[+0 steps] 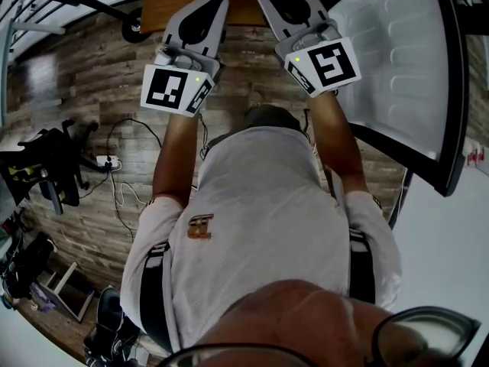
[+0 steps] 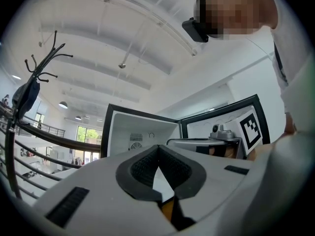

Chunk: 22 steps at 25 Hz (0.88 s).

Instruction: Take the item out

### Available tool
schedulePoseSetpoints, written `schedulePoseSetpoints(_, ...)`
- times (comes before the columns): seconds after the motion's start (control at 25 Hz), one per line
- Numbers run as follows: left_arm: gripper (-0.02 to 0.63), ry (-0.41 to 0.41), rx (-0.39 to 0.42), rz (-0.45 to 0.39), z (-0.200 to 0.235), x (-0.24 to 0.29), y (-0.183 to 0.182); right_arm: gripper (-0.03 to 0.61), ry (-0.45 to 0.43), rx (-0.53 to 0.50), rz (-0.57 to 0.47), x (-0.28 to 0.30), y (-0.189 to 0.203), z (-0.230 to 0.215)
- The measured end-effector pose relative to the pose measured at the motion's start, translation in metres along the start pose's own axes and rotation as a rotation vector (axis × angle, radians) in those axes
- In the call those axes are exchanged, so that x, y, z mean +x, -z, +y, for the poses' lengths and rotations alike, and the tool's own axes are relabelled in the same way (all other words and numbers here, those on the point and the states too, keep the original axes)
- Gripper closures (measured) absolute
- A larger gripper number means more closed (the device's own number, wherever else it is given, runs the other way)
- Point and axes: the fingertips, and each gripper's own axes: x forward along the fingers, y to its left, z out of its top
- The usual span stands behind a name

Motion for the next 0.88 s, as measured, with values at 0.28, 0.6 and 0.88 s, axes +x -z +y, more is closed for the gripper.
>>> schedulePoseSetpoints(0.28, 0.595, -0.013, 0.01, 0.006, -0.017, 0.007, 0.003, 0.546, 0.023, -0.028, 0.006, -0.013, 0.001, -0.01)
schedulePoseSetpoints(0.6, 0.595, -0.017, 0.012, 0.011, -0.011, 0.032, 0.002, 0.546, 0.042, -0.005, 0.014, -0.006, 0.003, -0.039)
schedulePoseSetpoints(0.88, 0.595, -0.013, 0.013, 0.019, -0.004, 0.04, 0.002, 0.546, 0.066, 0.0, 0.021, 0.0, 0.001, -0.049)
